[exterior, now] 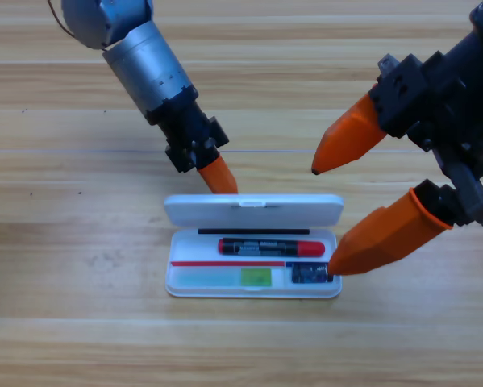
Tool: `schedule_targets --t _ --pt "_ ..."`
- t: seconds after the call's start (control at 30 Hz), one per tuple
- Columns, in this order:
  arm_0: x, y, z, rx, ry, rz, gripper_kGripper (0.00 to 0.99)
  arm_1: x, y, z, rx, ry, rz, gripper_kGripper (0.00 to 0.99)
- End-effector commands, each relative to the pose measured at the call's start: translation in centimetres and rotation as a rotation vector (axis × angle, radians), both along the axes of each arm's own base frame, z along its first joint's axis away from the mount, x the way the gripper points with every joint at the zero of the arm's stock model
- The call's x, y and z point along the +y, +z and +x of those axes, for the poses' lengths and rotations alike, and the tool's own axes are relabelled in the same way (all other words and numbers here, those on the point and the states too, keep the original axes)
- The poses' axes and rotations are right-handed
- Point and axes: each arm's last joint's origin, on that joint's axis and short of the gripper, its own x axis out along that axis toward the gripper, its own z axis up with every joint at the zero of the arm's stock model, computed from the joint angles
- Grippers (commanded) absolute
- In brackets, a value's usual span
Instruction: Clean up eraser and pencils
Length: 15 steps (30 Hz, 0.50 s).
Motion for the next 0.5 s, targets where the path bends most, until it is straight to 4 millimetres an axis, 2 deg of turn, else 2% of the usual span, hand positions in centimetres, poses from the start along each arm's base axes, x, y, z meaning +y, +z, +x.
schedule_targets --t 0.03,0.27,0.5 --pt "-0.9 0.6 -1.9 0.004 -0.031 0.014 0.000 1.7 -1.6 0.1 0.045 0.028 -0.026 0.960" --pt "-0.3 1.4 -3.6 -0.010 -0.039 0.025 0.000 1.8 -1.7 0.2 0.051 0.029 -0.029 0.960" --pt "0.1 1.2 -5.3 -0.025 -0.046 0.045 0.000 1.8 -1.8 0.2 0.055 0.027 -0.030 0.960"
